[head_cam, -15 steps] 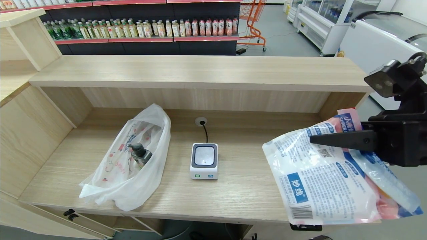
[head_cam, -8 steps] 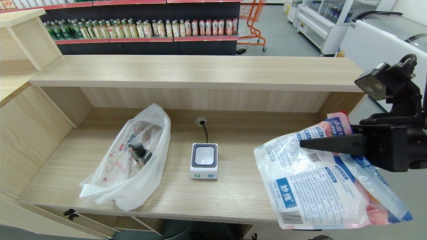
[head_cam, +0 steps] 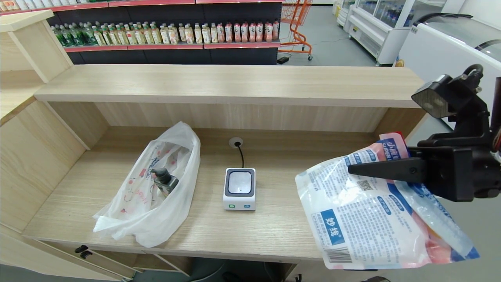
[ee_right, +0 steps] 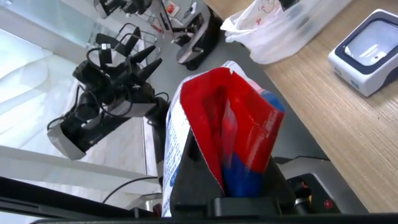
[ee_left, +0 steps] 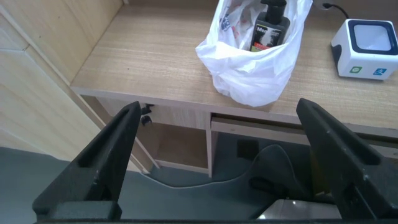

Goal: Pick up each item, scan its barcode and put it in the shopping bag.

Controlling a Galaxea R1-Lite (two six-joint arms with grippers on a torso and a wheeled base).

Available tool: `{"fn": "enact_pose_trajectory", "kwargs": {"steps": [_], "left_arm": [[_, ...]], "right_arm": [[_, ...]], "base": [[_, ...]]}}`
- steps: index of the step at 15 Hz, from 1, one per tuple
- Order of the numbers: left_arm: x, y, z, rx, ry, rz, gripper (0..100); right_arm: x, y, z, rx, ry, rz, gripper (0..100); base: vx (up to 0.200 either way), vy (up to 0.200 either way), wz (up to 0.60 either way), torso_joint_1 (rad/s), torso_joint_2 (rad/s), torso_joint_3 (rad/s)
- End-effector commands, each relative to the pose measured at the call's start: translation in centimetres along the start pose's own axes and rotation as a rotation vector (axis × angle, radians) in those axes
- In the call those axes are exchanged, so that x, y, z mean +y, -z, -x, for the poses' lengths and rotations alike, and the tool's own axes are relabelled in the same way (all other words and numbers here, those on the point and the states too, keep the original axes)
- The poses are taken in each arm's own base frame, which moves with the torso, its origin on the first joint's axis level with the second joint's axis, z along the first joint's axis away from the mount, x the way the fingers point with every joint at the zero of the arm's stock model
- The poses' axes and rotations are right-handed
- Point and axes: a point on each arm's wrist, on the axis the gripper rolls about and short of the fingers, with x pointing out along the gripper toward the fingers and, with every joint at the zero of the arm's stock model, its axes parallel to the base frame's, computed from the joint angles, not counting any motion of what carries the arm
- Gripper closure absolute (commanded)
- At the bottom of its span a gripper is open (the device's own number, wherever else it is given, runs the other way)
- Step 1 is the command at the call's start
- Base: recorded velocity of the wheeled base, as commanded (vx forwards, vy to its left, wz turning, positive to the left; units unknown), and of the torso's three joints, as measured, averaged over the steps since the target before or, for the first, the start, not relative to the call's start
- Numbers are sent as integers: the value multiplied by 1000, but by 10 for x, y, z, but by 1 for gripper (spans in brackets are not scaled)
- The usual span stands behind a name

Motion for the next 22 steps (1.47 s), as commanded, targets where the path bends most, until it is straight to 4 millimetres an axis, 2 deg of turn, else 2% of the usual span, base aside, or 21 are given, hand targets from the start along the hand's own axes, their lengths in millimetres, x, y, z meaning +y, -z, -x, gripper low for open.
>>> {"fn": "enact_pose_trajectory", "kwargs": {"steps": [1, 9, 12, 13, 14, 16, 19, 22], "left_arm": [[0, 0, 0, 0, -1, 1, 0], [0, 0, 0, 0, -1, -1, 0], [0, 0, 0, 0, -1, 1, 0], [0, 0, 0, 0, -1, 1, 0], [0, 0, 0, 0, -1, -1, 0], [0, 0, 0, 0, -1, -1, 0], [0, 0, 0, 0, -1, -1, 0], [0, 0, 0, 0, -1, 1, 0]], "right_arm": [[-1, 0, -1, 2, -2, -1, 100], [-3, 2, -3, -2, 10, 48, 100], [-20, 17, 6, 34, 260, 390, 100], [-33, 25, 18, 104, 421, 603, 100], [-40, 26, 29, 152, 515, 726, 100], [-41, 23, 39, 184, 603, 846, 100], [-43, 20, 39, 170, 684, 964, 100], [-45, 33, 41, 186, 704, 1016, 100]], "base": [[0, 0, 0, 0, 0, 0], [0, 0, 0, 0, 0, 0], [0, 0, 0, 0, 0, 0], [0, 0, 0, 0, 0, 0], [0, 0, 0, 0, 0, 0], [0, 0, 0, 0, 0, 0], [0, 0, 0, 0, 0, 0], [0, 0, 0, 0, 0, 0]]}}
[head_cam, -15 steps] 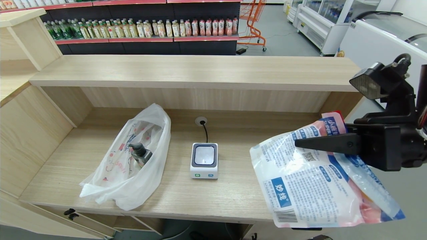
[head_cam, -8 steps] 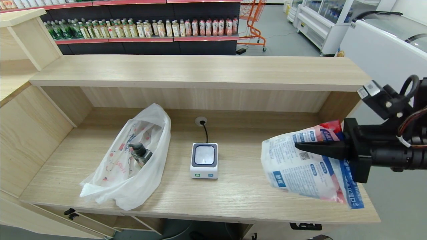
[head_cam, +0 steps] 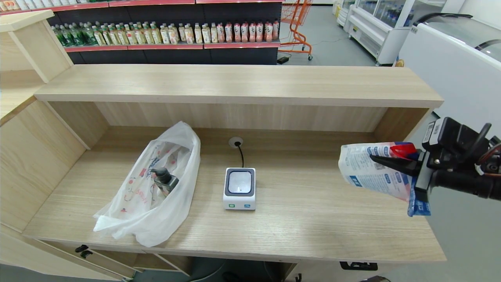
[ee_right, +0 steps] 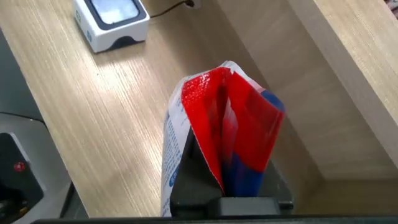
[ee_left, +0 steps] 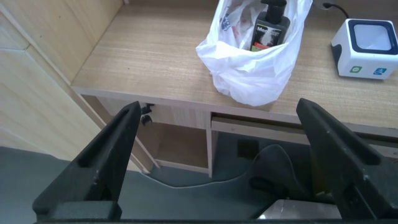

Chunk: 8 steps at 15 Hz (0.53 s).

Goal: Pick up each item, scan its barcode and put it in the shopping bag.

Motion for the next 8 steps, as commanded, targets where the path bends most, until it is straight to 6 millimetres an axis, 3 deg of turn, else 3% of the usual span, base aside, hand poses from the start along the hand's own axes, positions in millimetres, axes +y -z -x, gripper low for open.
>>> {"fn": "enact_pose_trajectory", "kwargs": {"steps": [1, 8], "left_arm": [[0, 0, 0, 0, 0, 1, 0], [0, 0, 0, 0, 0, 1, 0]], "right_arm": [[8, 7, 3, 13, -8, 10, 100], [15, 11, 4, 13, -36, -4, 100]], "base": [[0, 0, 0, 0, 0, 0], [0, 0, 0, 0, 0, 0]]}}
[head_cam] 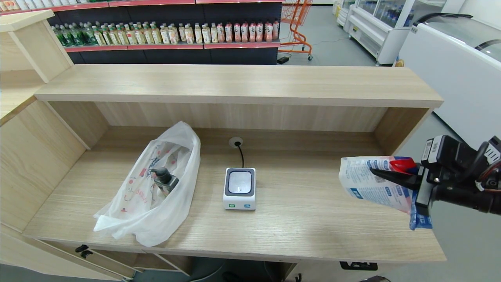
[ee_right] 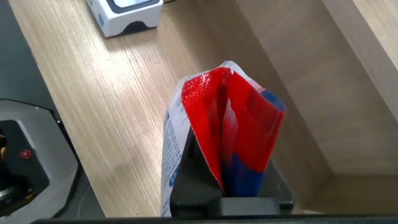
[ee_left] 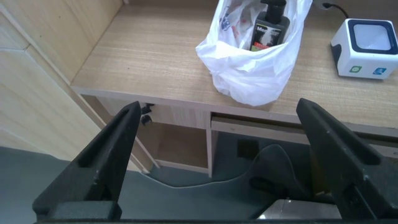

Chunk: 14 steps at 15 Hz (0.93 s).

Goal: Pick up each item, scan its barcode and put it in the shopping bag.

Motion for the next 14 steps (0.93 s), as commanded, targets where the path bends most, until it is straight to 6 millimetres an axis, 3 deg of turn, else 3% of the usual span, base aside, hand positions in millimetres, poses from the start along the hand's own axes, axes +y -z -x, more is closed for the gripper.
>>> {"fn": "enact_pose_trajectory", "kwargs": {"steps": [1, 14], "left_arm": [[0, 0, 0, 0, 0, -1, 0], [0, 0, 0, 0, 1, -4, 0]], "right_arm": [[2, 0, 0, -9, -12, -3, 100], [-2, 5, -13, -43, -27, -10, 100]], "base": [[0, 200, 0, 2, -2, 2], [0, 200, 0, 3, 2, 3]]}}
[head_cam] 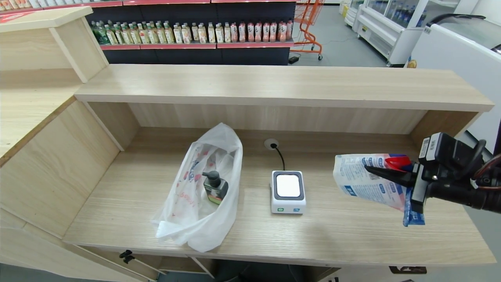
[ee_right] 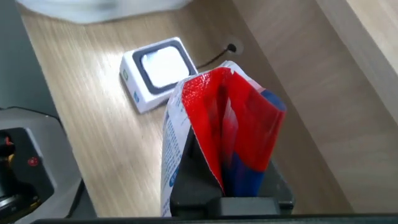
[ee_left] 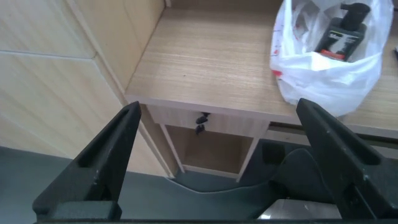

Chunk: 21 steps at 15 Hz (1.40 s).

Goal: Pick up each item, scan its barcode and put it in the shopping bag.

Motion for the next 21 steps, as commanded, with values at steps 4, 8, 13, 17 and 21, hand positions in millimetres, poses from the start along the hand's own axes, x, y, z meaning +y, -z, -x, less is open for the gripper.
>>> {"fn": "enact_pose_trajectory", "kwargs": {"steps": [4, 8, 13, 17, 21], "left_arm": [[0, 0, 0, 0, -1, 0, 0], [0, 0, 0, 0, -1, 0, 0], [0, 0, 0, 0, -1, 3, 0], [0, 0, 0, 0, -1, 3, 0], [0, 0, 0, 0, -1, 3, 0]], "right_arm": [[2, 11, -13, -6, -54, -34, 100], [4, 20, -25, -34, -94, -44, 100], [10, 19, -40, -56, -134, -79, 100], [16, 33, -51, -30, -171, -46, 100], [15, 48, -71, -53, -188, 36, 100]], "base": [[0, 50, 0, 2, 1, -1], [200, 0, 0, 0, 2, 4], [40, 0, 0, -1, -1, 2], [0, 0, 0, 0, 0, 0], [0, 0, 0, 0, 0, 0]]}}
